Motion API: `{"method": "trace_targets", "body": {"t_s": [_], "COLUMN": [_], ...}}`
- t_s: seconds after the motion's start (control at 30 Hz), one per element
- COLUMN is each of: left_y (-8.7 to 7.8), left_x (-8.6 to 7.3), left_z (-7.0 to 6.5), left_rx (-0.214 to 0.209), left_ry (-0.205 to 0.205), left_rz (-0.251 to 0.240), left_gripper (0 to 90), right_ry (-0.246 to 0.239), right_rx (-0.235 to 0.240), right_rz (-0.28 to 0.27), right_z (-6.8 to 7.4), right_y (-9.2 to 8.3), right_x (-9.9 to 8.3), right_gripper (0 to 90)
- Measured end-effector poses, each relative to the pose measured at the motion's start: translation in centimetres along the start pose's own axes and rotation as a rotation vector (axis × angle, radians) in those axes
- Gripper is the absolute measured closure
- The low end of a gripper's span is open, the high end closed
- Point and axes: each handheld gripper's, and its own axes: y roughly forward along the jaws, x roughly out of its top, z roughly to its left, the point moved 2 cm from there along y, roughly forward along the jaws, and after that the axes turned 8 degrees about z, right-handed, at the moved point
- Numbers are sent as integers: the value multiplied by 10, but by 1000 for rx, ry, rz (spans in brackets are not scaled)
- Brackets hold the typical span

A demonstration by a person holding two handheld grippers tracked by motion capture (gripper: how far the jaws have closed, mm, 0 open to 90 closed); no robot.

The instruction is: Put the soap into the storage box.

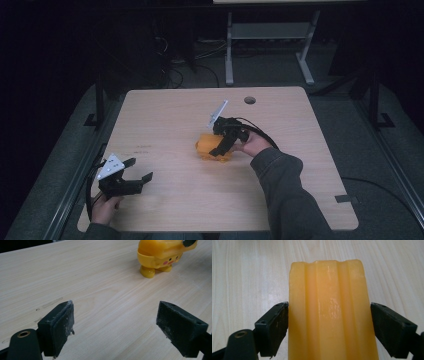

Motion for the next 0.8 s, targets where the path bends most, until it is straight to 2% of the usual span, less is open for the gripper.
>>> {"method": "trace_targets", "body": {"t_s": [0.43, 0.63, 0.8], "left_y": [0, 0, 0], "left_x": [0, 0, 0], "left_z": [0, 0, 0], "left_rx": [2, 2, 2], "left_ry": [4, 1, 0], "left_rz": [1, 2, 1], "left_gripper": [141, 141, 141], "right_ry": [6, 3, 19], "right_rx": [-24, -49, -57], "right_rz": [-34, -51, -55], "right_z": [2, 1, 1], "right_y": [-13, -24, -34], "right_x": [-5, -10, -16], "right_gripper": [172, 187, 196]}}
